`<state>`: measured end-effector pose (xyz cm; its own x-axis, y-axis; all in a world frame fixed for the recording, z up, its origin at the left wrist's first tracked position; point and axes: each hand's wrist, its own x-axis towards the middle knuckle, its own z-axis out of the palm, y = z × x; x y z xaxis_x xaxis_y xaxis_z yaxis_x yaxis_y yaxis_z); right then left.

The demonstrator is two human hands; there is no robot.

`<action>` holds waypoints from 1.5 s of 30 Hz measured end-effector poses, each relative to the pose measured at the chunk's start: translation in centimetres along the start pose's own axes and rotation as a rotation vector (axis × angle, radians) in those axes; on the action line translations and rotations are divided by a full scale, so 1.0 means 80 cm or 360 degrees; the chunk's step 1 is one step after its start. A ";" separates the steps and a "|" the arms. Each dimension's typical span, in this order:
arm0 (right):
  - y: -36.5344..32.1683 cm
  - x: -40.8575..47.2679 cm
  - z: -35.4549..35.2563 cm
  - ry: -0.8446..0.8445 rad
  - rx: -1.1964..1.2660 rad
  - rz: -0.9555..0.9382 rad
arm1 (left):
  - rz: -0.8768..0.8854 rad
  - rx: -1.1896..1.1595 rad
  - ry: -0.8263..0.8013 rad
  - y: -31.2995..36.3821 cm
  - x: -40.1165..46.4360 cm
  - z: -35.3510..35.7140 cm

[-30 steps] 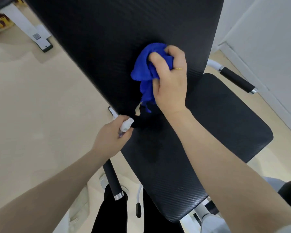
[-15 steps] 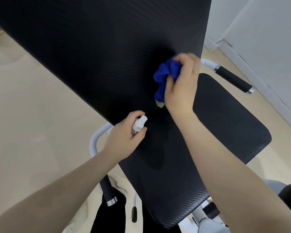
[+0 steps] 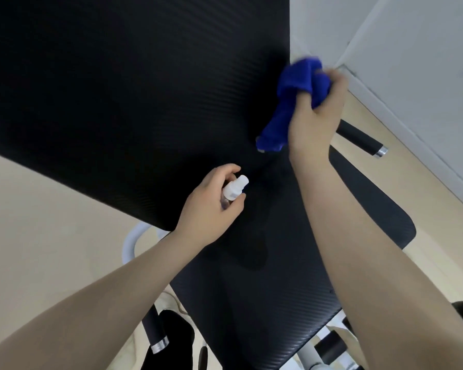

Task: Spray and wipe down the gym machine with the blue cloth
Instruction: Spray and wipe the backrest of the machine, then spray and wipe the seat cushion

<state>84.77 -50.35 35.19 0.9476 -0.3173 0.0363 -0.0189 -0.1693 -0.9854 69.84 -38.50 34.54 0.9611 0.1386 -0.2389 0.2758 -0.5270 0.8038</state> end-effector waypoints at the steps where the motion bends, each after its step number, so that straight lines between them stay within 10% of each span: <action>1: -0.016 0.003 0.007 -0.0043 0.0006 -0.0217 | 0.0008 -0.0003 0.0001 0.003 0.004 0.003; 5: 0.006 -0.001 0.018 -0.0252 -0.0419 -0.0436 | -0.0003 0.0005 -0.0026 0.002 0.012 0.013; 10: 0.124 -0.027 -0.045 -0.0819 -0.1561 0.0084 | -0.0009 0.0042 -0.0080 -0.010 0.010 0.025; 13: 0.110 -0.026 -0.038 -0.0677 -0.1216 0.0251 | -0.0045 0.0094 -0.0107 -0.018 0.006 0.026; 18: 0.062 -0.047 -0.018 -0.0462 -0.0696 -0.0339 | 0.0012 0.0195 -0.0082 -0.019 -0.002 0.021; 24: 0.112 -0.052 -0.073 -0.1251 -0.1643 -0.0128 | 0.0079 0.0415 -0.0387 -0.015 -0.007 0.012; 45: 0.043 -0.098 -0.322 0.0092 -0.1323 0.0479 | 0.0294 0.1319 -0.0558 0.082 0.025 0.155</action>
<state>69.06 -72.47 35.79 0.8478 -0.5008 -0.1745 -0.5120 -0.6870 -0.5157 73.40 -52.10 32.60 0.8921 -0.1988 -0.4058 -0.1107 -0.9668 0.2304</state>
